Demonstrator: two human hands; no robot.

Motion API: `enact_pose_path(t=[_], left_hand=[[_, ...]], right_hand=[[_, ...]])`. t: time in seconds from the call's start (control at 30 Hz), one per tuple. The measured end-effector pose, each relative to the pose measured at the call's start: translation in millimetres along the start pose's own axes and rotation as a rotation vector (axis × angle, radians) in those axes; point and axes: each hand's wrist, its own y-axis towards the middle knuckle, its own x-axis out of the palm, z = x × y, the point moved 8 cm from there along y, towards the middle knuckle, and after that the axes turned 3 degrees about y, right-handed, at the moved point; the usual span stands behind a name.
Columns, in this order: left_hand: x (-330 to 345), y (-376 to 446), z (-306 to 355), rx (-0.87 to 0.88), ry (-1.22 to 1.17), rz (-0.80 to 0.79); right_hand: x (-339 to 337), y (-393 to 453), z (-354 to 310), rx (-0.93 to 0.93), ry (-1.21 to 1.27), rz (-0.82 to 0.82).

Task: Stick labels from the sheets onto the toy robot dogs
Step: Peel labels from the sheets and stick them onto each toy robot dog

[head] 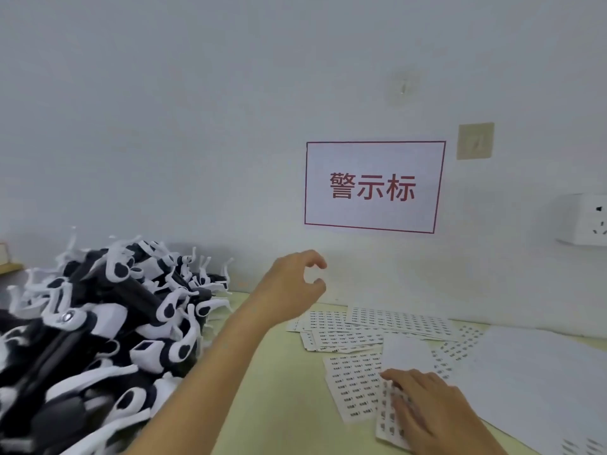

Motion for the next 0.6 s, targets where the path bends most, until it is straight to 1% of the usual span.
enact_pose_path(t=[0.1,0.17,0.2,0.23,0.27,0.37,0.4,0.43,0.5,0.6], left_hand=[[-43.0,-0.8,-15.1,-0.107,0.378,0.013],[-73.9,-3.0,-37.4,-0.259,0.584,0.084],[-87.0,-6.3,-51.0,-0.345,0.631,0.113],[-94.8,-10.3,-66.0,-0.42,0.646,0.114],[-95.7,-14.8,-80.3,-0.475,0.639,0.076],[-64.5,-27.5,-110.3,-0.558,0.641,-0.184],[-54.6,-30.2,-112.9,-0.572,0.694,-0.218],[-48.9,-30.1,-113.2,-0.577,0.758,-0.204],[-45.0,-26.8,-110.6,-0.578,0.837,-0.115],[-46.8,-24.7,-110.5,-0.575,0.821,-0.03]], right_hand=[[-1.6,-1.2,-1.3,-0.003,-0.01,0.004],[-2.4,-1.4,-1.7,-0.006,-0.021,0.005],[-2.9,-1.4,-2.0,-0.008,-0.025,0.006],[-3.3,-1.7,-2.5,-0.01,-0.025,0.006],[-3.4,-2.1,-3.3,-0.013,-0.023,0.006],[-3.6,-2.0,-4.8,-0.021,-0.019,0.008],[-3.8,-2.0,-4.7,-0.019,-0.019,0.009],[-4.0,-1.9,-4.5,-0.019,-0.018,0.009],[-4.1,-2.0,-4.3,-0.022,-0.016,0.011],[-4.0,-1.6,-4.3,-0.027,-0.017,0.011]])
